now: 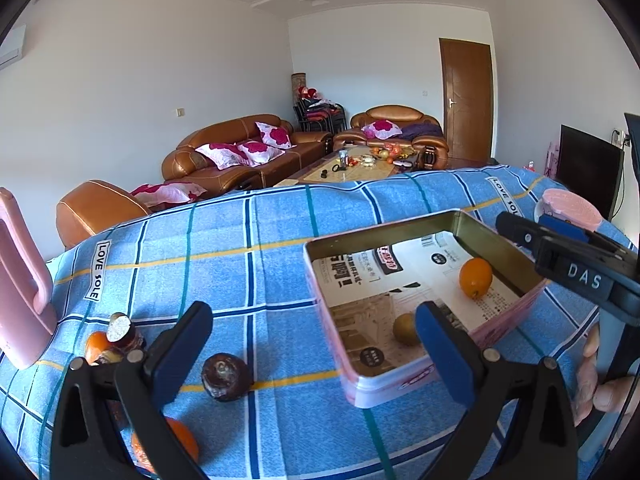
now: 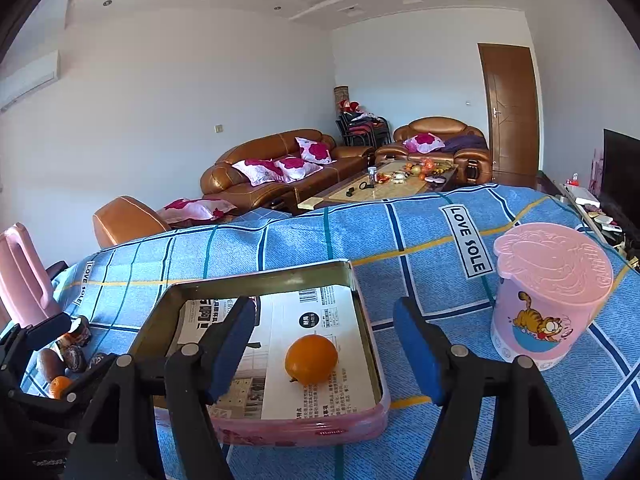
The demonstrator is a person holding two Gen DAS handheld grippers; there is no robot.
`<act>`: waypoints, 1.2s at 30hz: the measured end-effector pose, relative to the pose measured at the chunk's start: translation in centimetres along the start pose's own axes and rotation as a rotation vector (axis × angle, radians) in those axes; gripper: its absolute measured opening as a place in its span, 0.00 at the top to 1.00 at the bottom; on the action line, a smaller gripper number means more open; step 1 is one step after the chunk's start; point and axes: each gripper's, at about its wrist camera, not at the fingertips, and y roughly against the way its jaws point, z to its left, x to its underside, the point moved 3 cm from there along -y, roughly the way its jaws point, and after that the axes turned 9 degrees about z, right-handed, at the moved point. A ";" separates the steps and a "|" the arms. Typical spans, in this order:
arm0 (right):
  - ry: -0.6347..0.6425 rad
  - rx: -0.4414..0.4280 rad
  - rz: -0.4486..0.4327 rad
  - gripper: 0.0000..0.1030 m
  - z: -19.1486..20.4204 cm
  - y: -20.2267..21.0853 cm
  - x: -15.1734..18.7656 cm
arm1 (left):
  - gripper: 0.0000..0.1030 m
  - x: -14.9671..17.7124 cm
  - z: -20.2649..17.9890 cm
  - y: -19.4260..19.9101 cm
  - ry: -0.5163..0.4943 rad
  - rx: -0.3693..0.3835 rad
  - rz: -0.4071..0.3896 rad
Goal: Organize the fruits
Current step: 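Carry both fruits into the tin box and open both grippers, then grasp the large orange with the left gripper while the right gripper grasps a mangosteen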
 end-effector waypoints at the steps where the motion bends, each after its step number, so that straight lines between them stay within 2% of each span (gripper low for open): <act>1: -0.002 0.007 -0.008 0.29 0.0 0.1 0.1 | 0.00 0.2 0.3 0.0 -0.002 -0.004 0.004; 7: 0.005 0.035 -0.032 0.29 0.4 0.9 0.3 | 0.00 1.3 1.9 0.4 -0.011 -0.029 0.017; 11: 0.008 0.081 -0.070 0.14 0.8 1.9 0.6 | 0.00 1.8 3.1 0.7 0.000 -0.029 0.025; 21: 0.028 0.111 -0.086 0.13 2.8 3.6 1.8 | 0.00 3.4 5.6 0.9 -0.006 -0.006 0.079; 24: 0.044 0.111 -0.090 0.13 3.5 3.9 2.1 | 0.00 3.9 6.2 1.0 -0.013 0.030 0.100; 28: 0.074 0.093 -0.088 0.13 5.1 4.3 2.6 | 0.00 4.9 7.1 0.8 -0.019 0.120 0.157; 32: 0.090 0.038 -0.061 0.13 6.8 4.3 3.2 | 0.00 5.7 8.2 0.6 -0.024 0.165 0.202; 36: 0.134 -0.005 -0.047 0.13 9.0 4.4 3.8 | 0.00 6.4 9.5 -0.2 0.019 0.203 0.261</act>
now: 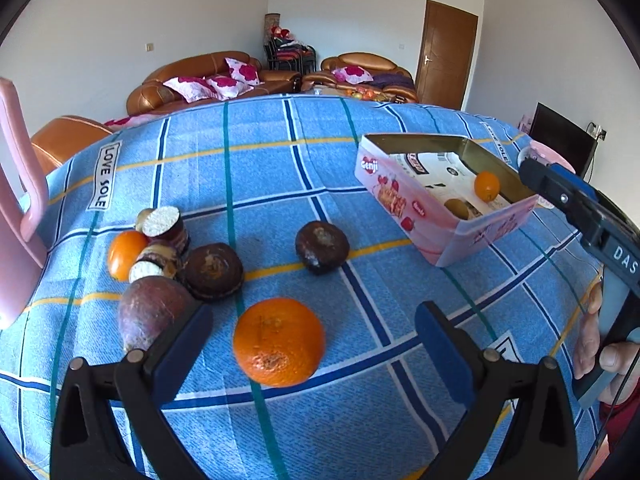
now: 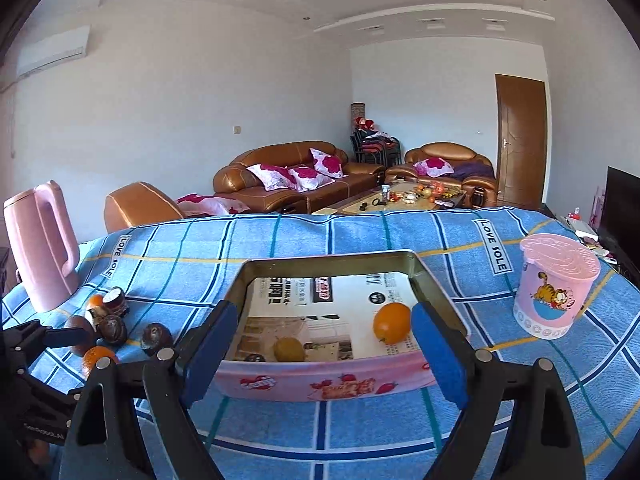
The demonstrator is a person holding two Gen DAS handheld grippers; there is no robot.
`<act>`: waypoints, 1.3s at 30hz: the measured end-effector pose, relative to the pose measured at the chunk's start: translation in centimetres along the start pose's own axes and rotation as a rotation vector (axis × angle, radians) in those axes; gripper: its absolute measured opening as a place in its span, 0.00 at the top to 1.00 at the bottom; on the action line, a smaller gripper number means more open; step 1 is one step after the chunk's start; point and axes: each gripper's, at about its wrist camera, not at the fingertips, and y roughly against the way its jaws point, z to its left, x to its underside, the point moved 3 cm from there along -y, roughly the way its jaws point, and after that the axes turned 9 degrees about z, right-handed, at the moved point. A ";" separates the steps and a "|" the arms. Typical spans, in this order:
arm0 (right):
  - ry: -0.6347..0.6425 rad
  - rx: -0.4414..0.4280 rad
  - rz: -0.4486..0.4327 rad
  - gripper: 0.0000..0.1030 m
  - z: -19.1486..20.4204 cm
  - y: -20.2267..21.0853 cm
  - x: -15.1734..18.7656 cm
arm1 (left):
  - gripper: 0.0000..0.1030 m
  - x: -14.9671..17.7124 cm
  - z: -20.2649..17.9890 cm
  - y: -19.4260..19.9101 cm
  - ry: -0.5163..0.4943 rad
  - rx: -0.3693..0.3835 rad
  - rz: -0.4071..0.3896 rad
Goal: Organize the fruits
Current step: 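Grasp the large orange with the left gripper while the right gripper grasps a mangosteen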
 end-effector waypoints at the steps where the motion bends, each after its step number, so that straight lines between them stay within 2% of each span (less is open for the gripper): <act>1: 0.015 -0.007 -0.001 0.13 0.6 0.0 0.1 | 0.01 0.1 0.3 -0.3 0.014 0.008 0.019; 3: 0.044 -0.022 -0.001 0.13 1.6 0.2 0.2 | 0.03 0.3 0.5 -0.5 0.018 0.027 0.031; 8: 0.082 -0.055 0.003 0.13 3.0 0.3 0.5 | 0.18 0.4 0.6 -1.6 0.024 0.041 0.091; 11: 0.086 -0.069 0.013 0.13 3.2 0.2 0.5 | 0.26 0.5 1.1 -1.6 0.058 0.050 0.087; 16: 0.082 -0.078 0.022 0.13 3.2 0.0 0.5 | 0.30 0.3 1.1 -1.7 0.067 0.029 0.086; 17: 0.084 -0.077 0.024 0.13 3.2 0.0 0.5 | 0.35 0.3 1.1 -1.7 0.068 0.024 0.083; 18: 0.086 -0.077 0.026 0.13 3.3 0.0 0.5 | 0.49 0.3 1.2 -1.6 0.072 0.019 0.080; 19: 0.088 -0.080 0.027 0.13 3.5 0.0 0.5 | 0.54 0.2 1.3 -1.6 0.081 0.025 0.077; 23: 0.109 -0.097 0.032 0.13 4.8 -0.1 0.6 | 0.54 0.2 1.9 -1.3 0.112 0.031 0.062; 25: 0.128 -0.099 0.034 0.13 5.8 -0.3 0.6 | 0.54 0.1 2.2 -0.5 0.130 0.024 0.018; 28: 0.152 -0.116 0.045 0.13 7.4 -0.8 0.5 | 0.54 -0.4 2.6 1.8 0.140 -0.046 -0.110; 31: 0.184 -0.118 0.069 0.13 9.3 -1.9 0.1 | 0.54 -0.5 4.4 3.9 0.213 -0.104 -0.211; 36: 0.209 -0.159 0.168 0.13 12.6 -5.2 -0.4 | 0.54 -0.5 7.4 4.8 0.289 -0.282 -0.253; 39: 0.232 -0.161 0.244 0.15 14.2 -7.5 -0.3 | 0.54 -0.4 8.0 4.8 0.301 -0.306 -0.249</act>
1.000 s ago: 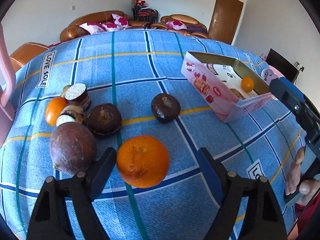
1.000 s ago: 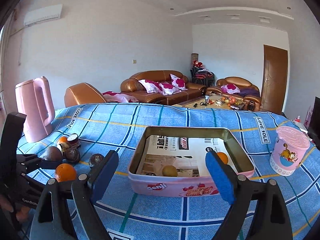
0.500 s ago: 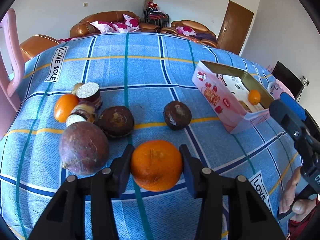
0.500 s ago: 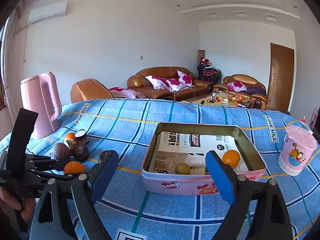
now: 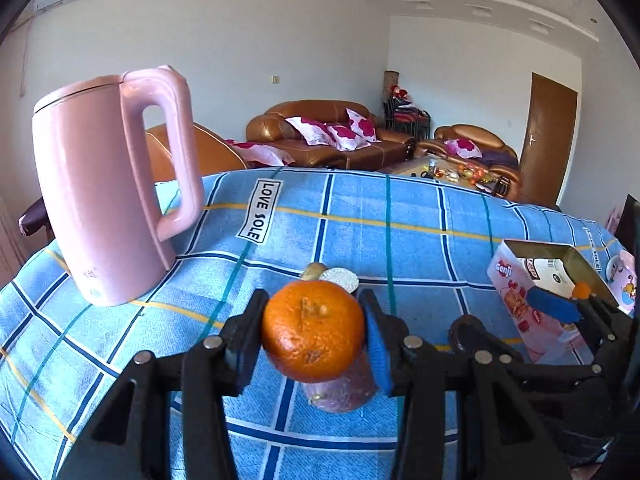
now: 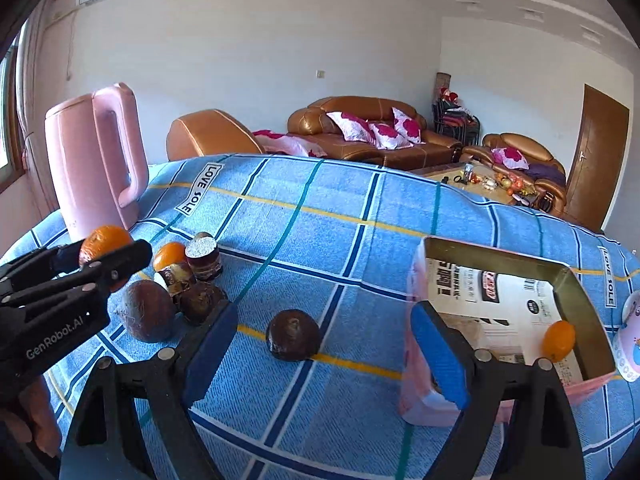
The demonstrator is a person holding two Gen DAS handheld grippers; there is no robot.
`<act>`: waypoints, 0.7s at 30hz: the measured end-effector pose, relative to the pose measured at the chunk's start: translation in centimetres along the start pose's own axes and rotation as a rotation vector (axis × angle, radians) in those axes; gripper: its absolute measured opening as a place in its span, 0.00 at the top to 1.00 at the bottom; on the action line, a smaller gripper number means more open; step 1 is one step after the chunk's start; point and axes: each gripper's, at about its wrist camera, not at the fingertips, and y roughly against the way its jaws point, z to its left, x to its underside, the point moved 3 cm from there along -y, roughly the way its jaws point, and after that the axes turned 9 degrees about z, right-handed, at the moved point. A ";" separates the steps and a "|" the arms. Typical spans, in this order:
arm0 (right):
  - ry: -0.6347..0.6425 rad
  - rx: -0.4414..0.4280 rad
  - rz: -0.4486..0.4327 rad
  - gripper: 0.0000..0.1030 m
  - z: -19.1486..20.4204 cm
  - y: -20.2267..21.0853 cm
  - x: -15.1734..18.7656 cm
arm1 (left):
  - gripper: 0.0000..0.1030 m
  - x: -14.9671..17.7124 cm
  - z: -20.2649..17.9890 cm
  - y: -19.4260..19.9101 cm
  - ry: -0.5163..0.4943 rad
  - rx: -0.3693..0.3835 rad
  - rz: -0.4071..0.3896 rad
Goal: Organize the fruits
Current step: 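Grasp the large orange with the left gripper while the right gripper grasps a mangosteen, then carry the orange and mangosteen over the tin box and release both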
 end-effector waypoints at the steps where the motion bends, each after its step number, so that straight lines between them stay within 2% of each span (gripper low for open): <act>1: 0.005 -0.002 0.031 0.17 0.3 -0.8 -0.2 | 0.54 0.0 0.1 0.0 0.000 0.000 0.002; 4: 0.009 -0.025 0.123 0.26 0.9 -2.8 -0.2 | 0.54 0.1 -0.1 -0.3 -0.008 -0.017 0.008; 7: 0.032 0.013 0.163 0.27 1.4 -3.6 -0.2 | 0.54 0.3 -0.2 -0.4 -0.006 -0.020 0.018; 11: 0.077 -0.008 0.218 0.44 2.3 -4.4 0.2 | 0.54 0.4 -0.2 -0.3 -0.008 -0.037 0.010; 15: 0.054 -0.053 0.231 0.47 1.8 -4.4 0.3 | 0.54 0.4 -0.1 -0.4 -0.011 -0.045 0.009; 16: 0.050 -0.074 0.233 0.52 1.7 -4.3 0.4 | 0.54 0.5 -0.1 -0.4 -0.012 -0.048 0.009; 17: 0.049 -0.095 0.232 0.60 1.7 -4.3 0.4 | 0.54 0.5 -0.1 -0.5 -0.013 -0.052 0.007; 18: 0.052 -0.100 0.230 0.62 1.9 -4.2 0.4 | 0.54 0.5 0.0 -0.5 -0.012 -0.055 0.004; 21: 0.050 -0.124 0.219 0.62 2.1 -3.8 0.6 | 0.54 0.4 -0.1 -0.2 -0.008 -0.066 -0.010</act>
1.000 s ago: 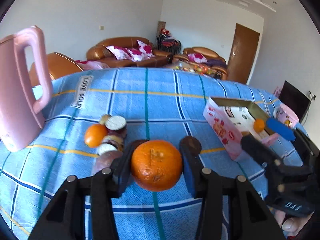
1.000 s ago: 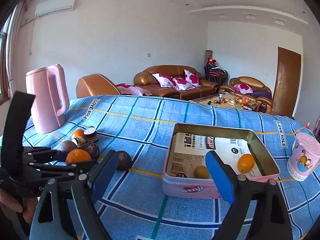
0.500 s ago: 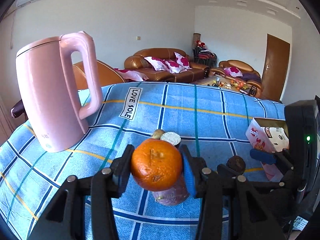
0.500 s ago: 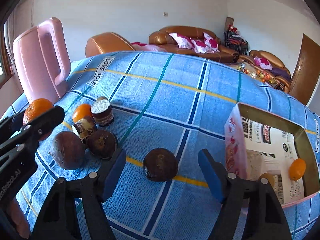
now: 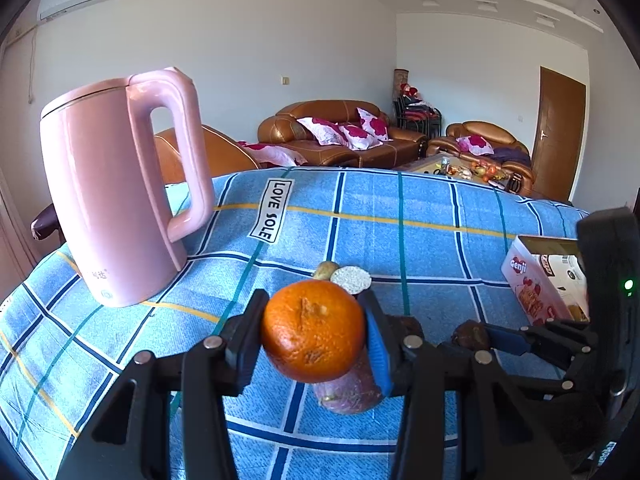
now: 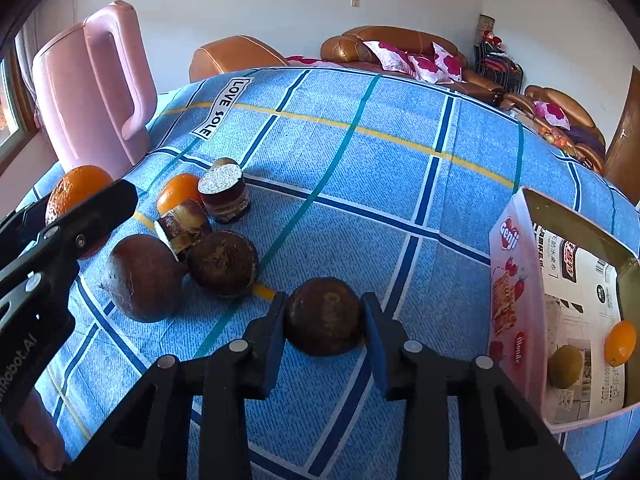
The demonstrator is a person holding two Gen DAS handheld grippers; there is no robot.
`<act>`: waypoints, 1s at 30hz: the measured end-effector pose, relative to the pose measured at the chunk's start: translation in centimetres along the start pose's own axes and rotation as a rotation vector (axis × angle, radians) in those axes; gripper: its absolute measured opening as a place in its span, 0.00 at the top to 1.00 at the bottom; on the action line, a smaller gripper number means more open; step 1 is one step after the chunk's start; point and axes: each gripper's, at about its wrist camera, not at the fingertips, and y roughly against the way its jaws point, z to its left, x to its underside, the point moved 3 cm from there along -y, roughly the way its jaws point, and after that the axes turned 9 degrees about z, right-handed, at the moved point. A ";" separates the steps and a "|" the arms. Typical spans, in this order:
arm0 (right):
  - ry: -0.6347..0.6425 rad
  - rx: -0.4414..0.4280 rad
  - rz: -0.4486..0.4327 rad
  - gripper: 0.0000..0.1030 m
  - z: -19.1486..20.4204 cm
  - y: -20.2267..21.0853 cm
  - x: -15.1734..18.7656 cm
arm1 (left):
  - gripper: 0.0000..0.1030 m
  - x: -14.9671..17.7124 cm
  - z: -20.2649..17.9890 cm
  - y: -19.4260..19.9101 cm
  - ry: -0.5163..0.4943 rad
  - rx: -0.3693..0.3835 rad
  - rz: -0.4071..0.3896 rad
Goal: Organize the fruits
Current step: 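Carry the orange and mangosteen over the tin box and release both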
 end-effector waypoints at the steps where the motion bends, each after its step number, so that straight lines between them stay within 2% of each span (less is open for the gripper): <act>1: -0.009 -0.023 -0.019 0.62 -0.1 0.3 0.1 | 0.54 0.0 0.0 0.1 0.002 -0.004 -0.004; 6: -0.060 -0.062 -0.164 0.62 -1.0 2.8 0.1 | 0.54 0.1 -0.1 0.2 0.011 -0.017 -0.018; 16: -0.070 0.034 -0.386 0.62 -1.6 7.3 0.3 | 0.54 0.0 -0.4 0.9 0.025 -0.069 -0.060; 30: -0.098 0.049 -0.431 0.62 -3.8 9.0 1.7 | 0.54 0.2 -2.9 1.1 0.019 -0.078 -0.061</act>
